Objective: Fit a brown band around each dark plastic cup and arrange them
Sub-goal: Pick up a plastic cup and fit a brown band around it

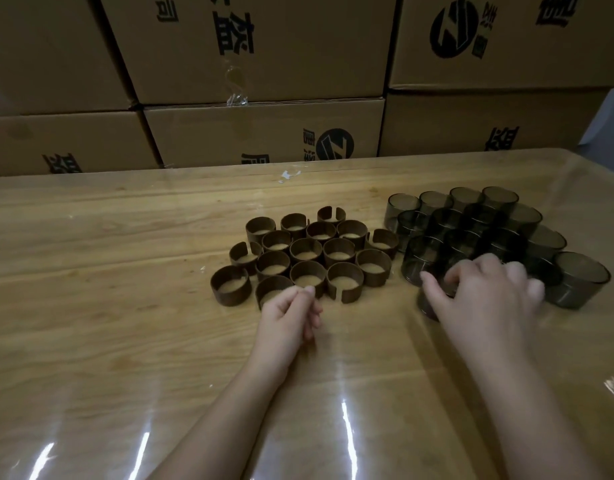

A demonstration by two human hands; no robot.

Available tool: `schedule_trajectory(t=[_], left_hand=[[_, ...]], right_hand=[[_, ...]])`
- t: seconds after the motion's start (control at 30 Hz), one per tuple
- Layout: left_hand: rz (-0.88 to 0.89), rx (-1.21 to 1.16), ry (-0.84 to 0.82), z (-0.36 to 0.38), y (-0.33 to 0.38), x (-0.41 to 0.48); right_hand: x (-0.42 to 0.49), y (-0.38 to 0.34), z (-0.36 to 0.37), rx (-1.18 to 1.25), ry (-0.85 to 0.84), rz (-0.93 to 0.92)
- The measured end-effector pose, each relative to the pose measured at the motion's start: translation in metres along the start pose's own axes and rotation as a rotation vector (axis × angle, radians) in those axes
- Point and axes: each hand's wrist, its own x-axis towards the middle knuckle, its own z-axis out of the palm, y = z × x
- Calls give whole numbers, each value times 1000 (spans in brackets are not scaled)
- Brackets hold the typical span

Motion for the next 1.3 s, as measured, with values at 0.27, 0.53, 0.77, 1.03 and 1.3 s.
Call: schedule_trajectory(t=[0.27,0.53,0.77,1.03,1.3], left_hand=[[-89,-52,-34,-4,1,3],[-9,55,-155,1,0,1],[46,75,-180,1,-3,0],[85,14,-212,3,-10,-2],[118,-8,-365,-3,-9,-2]], right_hand=[[-2,-3,11,-84,-20,-138],[2,4,15,-73,5,-217],[0,-2,8,72,-17,-204],[-33,-47,-2,463,175,-382],[-45,-62,6,898,130,-434]])
